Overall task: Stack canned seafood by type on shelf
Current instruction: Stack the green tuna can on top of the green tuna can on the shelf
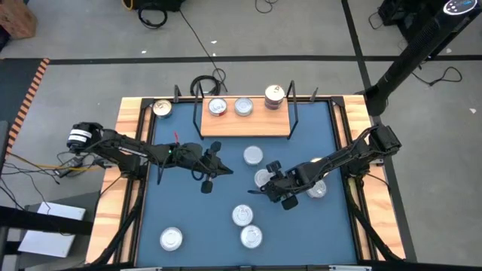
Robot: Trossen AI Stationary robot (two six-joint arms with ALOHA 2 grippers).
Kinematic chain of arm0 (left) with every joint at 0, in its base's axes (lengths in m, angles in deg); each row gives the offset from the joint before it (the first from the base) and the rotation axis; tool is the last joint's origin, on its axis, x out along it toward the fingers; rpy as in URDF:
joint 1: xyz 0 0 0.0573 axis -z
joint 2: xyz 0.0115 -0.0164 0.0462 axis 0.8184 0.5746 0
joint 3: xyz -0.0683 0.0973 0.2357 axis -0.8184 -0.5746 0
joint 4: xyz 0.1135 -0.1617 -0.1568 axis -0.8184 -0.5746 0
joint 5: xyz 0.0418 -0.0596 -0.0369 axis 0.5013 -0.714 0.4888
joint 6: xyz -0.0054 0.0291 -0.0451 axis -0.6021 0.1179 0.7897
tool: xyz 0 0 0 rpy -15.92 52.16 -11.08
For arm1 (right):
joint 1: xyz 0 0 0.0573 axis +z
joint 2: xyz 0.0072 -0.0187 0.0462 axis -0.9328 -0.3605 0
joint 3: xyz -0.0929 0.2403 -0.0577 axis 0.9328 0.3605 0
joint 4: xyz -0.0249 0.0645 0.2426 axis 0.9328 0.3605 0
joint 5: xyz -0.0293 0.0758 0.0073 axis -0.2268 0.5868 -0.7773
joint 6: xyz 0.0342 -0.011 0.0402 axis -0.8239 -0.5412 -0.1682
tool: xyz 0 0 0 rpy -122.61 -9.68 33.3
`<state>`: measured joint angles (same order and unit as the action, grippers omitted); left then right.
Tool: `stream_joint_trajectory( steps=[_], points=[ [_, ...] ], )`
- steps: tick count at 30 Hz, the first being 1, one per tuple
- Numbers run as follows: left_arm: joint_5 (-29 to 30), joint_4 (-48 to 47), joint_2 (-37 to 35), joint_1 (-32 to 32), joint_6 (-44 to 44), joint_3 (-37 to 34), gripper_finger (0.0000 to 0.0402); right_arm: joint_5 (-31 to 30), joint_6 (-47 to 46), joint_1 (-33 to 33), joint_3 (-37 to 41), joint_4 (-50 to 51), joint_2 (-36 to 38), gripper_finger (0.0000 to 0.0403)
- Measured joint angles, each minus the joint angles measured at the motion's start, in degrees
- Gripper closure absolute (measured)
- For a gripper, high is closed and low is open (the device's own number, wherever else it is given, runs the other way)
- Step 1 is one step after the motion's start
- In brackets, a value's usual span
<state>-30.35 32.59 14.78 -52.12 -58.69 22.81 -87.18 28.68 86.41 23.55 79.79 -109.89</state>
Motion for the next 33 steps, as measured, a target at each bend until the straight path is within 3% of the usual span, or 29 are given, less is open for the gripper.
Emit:
stream_joint_trajectory(
  steps=[8, 16, 25, 33],
  points=[
    [0.0, 0.0, 0.0, 0.0, 0.0, 0.0, 0.0396, 1.3, 2.8, -1.2, 0.0, -0.7, 0.0, 0.0395],
    [0.0, 0.6, 0.0, 0.0, 0.5, 0.0, 0.0396, 5.1, 0.9, -3.5, -2.6, 0.3, -0.4, 0.0399],
    [0.0, 1.8, 0.0, -0.1, 1.5, 0.0, 0.0396, 13.0, -8.4, -6.5, -7.3, 0.3, -0.3, 0.0401],
    [1.1, 0.9, 1.1, 1.7, -1.7, 0.0, 0.0384, 14.4, -14.5, -8.4, -10.3, 1.7, -0.1, 0.0402]
  ],
)
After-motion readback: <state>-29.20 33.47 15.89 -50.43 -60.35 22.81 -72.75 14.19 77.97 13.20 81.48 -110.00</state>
